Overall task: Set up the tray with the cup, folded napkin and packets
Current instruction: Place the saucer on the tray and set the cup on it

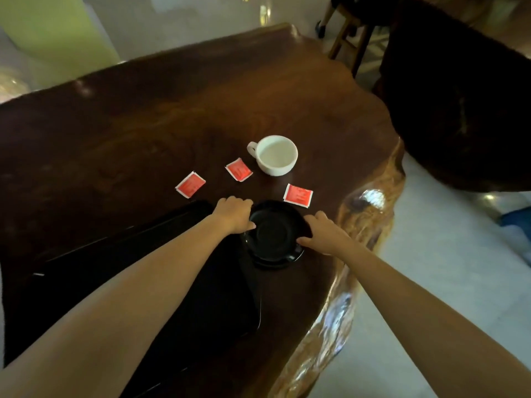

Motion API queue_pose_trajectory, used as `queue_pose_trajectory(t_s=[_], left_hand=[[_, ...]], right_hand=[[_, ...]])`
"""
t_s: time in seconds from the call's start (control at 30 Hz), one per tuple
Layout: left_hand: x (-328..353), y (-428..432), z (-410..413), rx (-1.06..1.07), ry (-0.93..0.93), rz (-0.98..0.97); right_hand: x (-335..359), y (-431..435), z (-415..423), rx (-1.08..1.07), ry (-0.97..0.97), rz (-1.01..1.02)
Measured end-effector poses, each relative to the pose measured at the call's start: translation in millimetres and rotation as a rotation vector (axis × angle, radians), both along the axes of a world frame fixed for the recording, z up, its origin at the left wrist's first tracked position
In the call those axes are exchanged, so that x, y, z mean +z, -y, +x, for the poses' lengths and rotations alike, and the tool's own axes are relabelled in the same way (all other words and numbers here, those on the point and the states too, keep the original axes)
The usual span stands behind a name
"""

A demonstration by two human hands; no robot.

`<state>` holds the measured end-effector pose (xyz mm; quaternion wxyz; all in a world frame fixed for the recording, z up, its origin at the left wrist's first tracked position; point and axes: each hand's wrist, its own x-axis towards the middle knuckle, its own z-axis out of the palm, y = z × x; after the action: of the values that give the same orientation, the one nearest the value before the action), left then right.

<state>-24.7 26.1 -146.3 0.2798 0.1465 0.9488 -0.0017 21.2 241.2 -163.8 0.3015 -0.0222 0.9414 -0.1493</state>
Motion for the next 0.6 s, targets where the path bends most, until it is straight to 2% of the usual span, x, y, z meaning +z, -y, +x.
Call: queue_pose_trajectory(t_s=[0.23,0.37,0.6], left_hand=[[-16,0,4,0.108,-0.054,0.081],[-16,0,6,0.192,-0.074,0.195],[11,0,11,0.35,-0.178,0.468]], right_hand=[[-9,5,-1,-0.118,-0.021,-0.202],[-3,7,1,-0.317,0.026,-0.375],[16,7,-1,-0.415,-0.207,-0.407]])
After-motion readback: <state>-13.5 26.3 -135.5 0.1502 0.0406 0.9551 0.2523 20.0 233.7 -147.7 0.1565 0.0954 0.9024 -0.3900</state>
